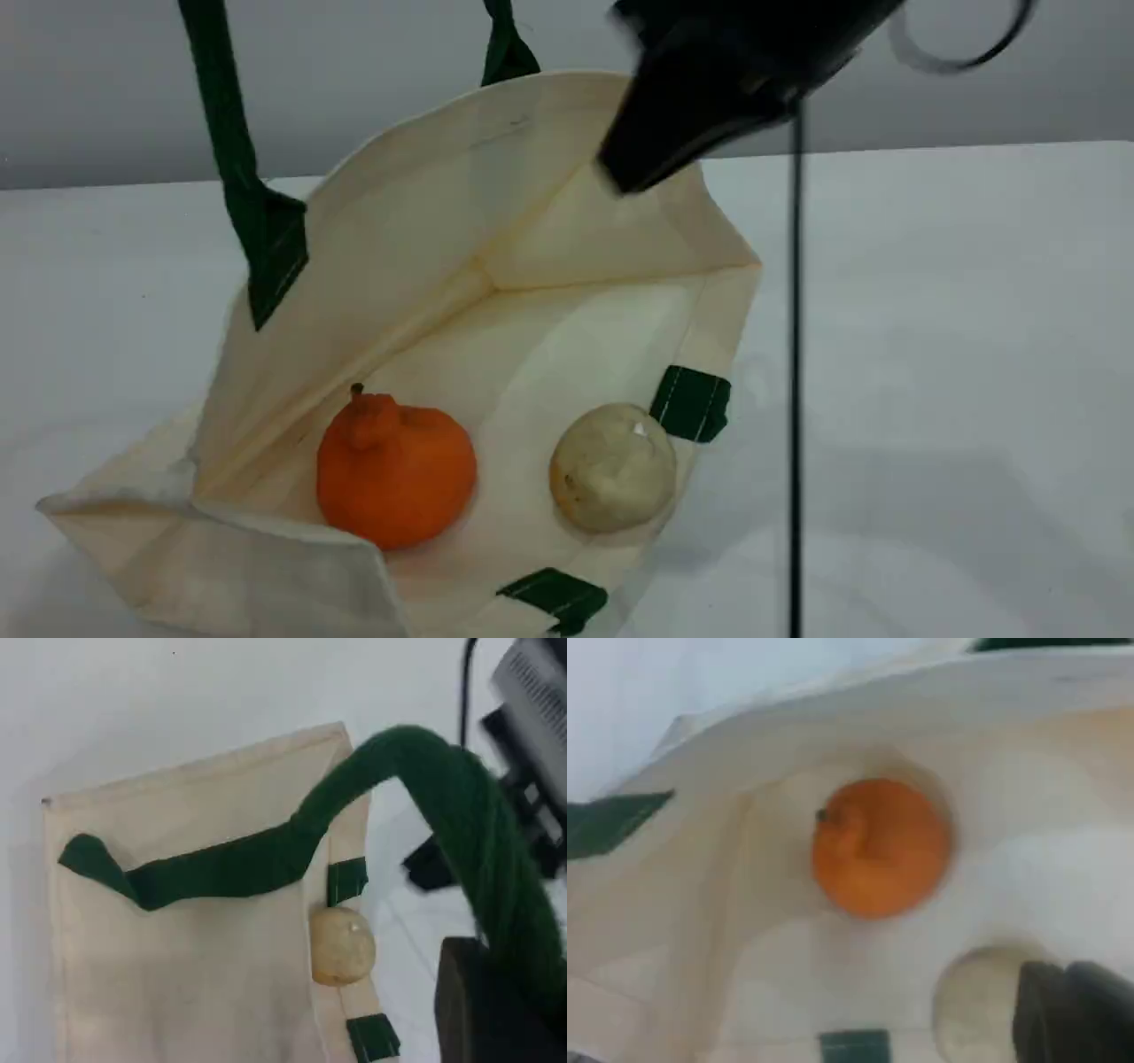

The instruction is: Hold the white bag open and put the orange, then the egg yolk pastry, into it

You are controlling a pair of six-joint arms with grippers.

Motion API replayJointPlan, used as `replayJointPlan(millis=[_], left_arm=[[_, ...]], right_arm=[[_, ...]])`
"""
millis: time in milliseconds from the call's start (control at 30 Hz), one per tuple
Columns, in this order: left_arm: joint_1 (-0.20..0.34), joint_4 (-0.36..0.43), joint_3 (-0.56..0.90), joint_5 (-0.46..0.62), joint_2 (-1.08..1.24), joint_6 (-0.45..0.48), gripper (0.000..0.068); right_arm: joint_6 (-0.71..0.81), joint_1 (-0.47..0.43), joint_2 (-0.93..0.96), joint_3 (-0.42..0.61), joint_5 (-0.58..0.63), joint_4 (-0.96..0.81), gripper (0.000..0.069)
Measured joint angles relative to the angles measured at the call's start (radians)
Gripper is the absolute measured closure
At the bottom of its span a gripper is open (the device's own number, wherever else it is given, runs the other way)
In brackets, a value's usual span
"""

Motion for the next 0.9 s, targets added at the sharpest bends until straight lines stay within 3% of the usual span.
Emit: replayJointPlan(millis=[167, 400, 500, 667, 900], left_arm=[[0.0, 0.005, 0.0, 0.002, 0.0, 0.01, 0.0554], [0.0, 0.059, 0.0, 0.01, 0.0, -0.001, 0.029], [0.0, 0.073, 0.0, 0.019, 0.0, -0.001, 0.0227], [0.0, 0.12, 0.0, 0.07, 0.0, -0.001, 0.021], [0.0, 0.159, 0.0, 0.083, 0.0, -0.001, 0.021]], right_arm=[[0.015, -0.102, -0.076, 0.0, 0.058, -0.023, 0.068], [0.015, -0.158, -0.1, 0.0, 0.111, -0.027, 0.068], [0.016, -0.158, -0.1, 0.0, 0.145, -0.029, 0.068], [0.086, -0.158, -0.111, 0.0, 0.218, -0.113, 0.068], [0.294, -0.158, -0.167, 0.0, 0.338, -0.35, 0.068]])
